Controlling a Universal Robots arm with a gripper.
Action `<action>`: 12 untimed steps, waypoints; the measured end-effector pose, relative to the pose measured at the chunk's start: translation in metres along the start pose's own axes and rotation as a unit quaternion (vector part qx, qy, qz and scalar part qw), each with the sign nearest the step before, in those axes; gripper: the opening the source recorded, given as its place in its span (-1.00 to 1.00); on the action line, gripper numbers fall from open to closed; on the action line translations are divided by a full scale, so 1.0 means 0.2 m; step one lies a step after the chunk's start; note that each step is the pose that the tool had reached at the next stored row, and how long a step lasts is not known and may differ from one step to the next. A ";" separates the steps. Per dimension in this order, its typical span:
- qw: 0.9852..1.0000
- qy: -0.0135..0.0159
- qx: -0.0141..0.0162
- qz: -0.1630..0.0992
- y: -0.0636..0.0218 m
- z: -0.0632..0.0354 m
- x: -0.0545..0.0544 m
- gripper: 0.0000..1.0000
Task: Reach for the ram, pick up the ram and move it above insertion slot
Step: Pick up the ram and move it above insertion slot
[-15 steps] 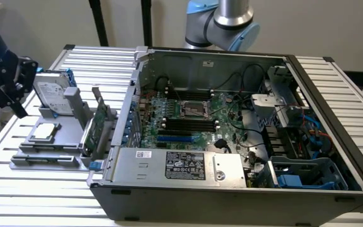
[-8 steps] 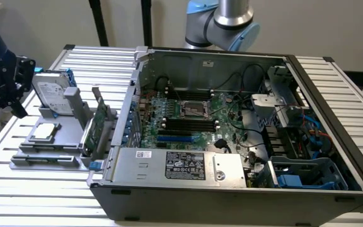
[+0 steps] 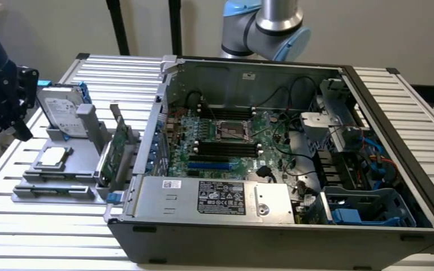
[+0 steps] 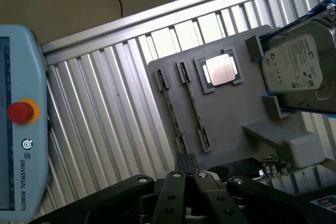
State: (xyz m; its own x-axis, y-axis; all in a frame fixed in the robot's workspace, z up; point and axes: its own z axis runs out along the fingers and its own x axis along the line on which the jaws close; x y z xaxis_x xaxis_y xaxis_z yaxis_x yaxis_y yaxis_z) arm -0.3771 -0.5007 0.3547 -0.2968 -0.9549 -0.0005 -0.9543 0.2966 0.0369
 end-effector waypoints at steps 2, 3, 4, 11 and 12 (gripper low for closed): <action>1.000 0.001 0.000 -0.018 0.000 0.000 0.00 -0.79; 1.000 0.001 0.000 -0.026 0.000 0.000 0.00 -0.79; 0.999 0.001 0.000 -0.035 0.000 0.000 0.00 -0.79; 0.997 0.002 0.000 -0.079 0.000 0.000 0.00 -0.79; 0.997 0.002 0.000 -0.079 0.000 0.000 0.00 -0.79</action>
State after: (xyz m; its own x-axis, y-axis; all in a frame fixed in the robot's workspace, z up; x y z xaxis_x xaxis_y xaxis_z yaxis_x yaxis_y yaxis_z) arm -0.3771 -0.5007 0.3548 -0.1434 -0.9897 -0.0021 -0.9890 0.1432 0.0373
